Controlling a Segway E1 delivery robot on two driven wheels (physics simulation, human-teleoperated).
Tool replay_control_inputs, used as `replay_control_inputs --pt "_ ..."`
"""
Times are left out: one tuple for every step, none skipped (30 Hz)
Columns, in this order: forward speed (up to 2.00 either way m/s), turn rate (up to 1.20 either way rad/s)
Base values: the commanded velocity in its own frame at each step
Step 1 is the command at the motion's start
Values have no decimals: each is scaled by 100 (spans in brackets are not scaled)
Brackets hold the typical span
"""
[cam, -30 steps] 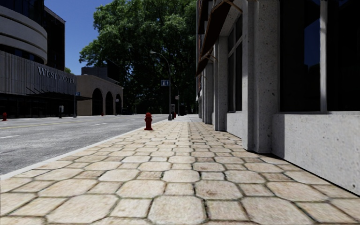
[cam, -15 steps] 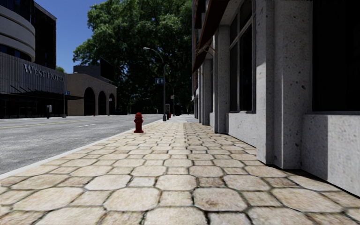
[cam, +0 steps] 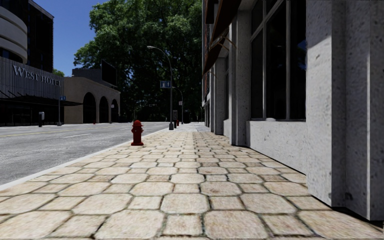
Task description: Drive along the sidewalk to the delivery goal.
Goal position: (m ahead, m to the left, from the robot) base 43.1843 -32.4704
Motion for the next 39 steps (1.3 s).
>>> replay_control_inputs --pt "200 0" --pt "200 0" --pt "200 0" --pt "200 0" --pt "200 0" --pt "200 0" --pt "200 0" --pt "200 0" --pt "200 0" --pt "200 0" --pt "200 0" --pt "200 0" --pt "200 0" --pt "200 0" --pt "200 0" --pt "200 0" --pt "200 0" --pt "200 0" --pt "200 0" --pt "200 0" --pt "200 0" --pt "200 0" --pt "200 0" --pt "200 0" --pt "200 0" --pt "200 0" --pt "200 0" --pt "200 0" --pt "200 0" --pt "200 0" --pt "200 0" --pt "200 0" --pt "200 0" --pt "200 0" --pt "200 0" --pt "200 0" --pt "200 0" --pt "200 0" --pt "200 0"
